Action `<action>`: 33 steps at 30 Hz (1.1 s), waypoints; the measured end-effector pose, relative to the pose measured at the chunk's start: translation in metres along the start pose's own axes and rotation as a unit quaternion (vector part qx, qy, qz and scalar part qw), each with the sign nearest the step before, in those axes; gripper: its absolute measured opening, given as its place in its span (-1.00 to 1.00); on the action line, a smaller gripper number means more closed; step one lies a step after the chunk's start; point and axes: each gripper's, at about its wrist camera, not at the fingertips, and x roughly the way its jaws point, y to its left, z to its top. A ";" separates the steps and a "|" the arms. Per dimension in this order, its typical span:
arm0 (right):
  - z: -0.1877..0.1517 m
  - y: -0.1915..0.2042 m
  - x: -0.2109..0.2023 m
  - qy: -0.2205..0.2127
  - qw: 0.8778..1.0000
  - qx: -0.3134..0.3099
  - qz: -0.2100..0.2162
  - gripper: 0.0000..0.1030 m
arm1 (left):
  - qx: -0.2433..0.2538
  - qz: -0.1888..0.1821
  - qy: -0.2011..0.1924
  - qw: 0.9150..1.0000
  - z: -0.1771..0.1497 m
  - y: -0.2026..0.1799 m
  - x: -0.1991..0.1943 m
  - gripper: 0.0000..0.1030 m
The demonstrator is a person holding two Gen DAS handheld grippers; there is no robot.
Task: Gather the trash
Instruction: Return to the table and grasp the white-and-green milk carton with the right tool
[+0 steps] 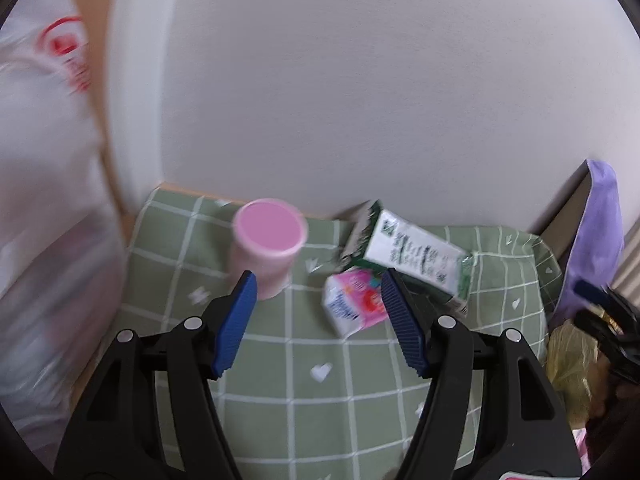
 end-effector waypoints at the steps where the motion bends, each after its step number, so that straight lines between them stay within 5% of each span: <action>1: 0.007 0.005 0.015 0.007 1.000 -0.013 0.011 0.13 | 0.007 0.005 0.003 1.000 -0.003 0.004 -0.003 0.19; 9: 0.056 0.029 0.121 0.076 0.988 -0.127 0.049 0.13 | 0.012 -0.008 0.029 0.999 -0.024 0.007 -0.002 0.19; 16: 0.036 0.034 0.156 0.130 0.975 -0.177 0.025 0.11 | 0.032 -0.037 0.039 0.998 -0.027 0.000 0.003 0.19; 25: 0.001 0.004 0.094 0.114 0.993 -0.027 0.014 -0.02 | 0.074 -0.073 0.044 0.994 -0.014 -0.030 0.027 0.19; 33: -0.051 -0.018 0.028 0.115 0.991 0.057 -0.029 -0.02 | 0.145 -0.076 0.053 0.985 -0.002 -0.071 0.070 0.21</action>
